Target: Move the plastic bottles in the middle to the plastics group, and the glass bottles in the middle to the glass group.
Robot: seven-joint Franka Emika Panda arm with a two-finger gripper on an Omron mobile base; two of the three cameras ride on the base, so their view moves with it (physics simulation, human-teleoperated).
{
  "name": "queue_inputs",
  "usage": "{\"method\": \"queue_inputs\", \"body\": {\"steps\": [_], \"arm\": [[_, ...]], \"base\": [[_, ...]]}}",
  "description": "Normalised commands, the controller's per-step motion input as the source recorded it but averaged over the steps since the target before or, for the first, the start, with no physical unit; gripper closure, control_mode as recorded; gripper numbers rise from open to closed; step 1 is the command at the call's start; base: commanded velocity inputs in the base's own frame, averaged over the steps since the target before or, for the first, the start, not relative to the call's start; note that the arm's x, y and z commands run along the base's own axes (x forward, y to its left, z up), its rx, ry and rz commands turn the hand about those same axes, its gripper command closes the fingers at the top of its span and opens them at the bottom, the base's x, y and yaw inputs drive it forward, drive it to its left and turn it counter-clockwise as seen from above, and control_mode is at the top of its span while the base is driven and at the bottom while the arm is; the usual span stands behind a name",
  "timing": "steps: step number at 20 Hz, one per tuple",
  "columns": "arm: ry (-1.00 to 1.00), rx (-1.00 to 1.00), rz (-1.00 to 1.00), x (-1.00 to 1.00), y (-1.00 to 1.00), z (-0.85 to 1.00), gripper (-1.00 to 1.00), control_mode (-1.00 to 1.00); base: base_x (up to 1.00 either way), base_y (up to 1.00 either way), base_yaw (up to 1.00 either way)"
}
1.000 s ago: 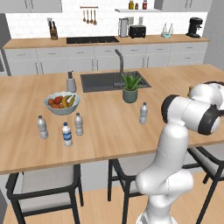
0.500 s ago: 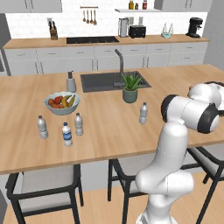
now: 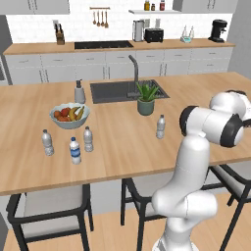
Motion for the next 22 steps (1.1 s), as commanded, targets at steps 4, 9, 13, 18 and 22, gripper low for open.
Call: {"method": "queue_inputs", "body": {"steps": [4, 9, 13, 18, 22], "arm": [[-0.03, 0.06, 0.0, 0.01, 0.0, 0.0, 1.0, -1.0], [-0.06, 0.0, 0.0, 0.08, 0.0, 0.0, 1.0, -1.0], [-0.01, 0.0, 0.0, 0.08, 0.0, -0.15, 1.0, -1.0], [0.0, 0.0, 0.0, 0.06, 0.0, -0.39, 1.0, -1.0], [0.0, 0.0, 0.0, 0.05, 0.0, -0.38, 1.0, -1.0]], "base": [[0.0, 0.0, 0.0], [0.0, 0.0, 0.0], [0.0, 0.0, 0.0], [0.0, 0.0, 0.0], [0.0, 0.0, 0.0]]}}
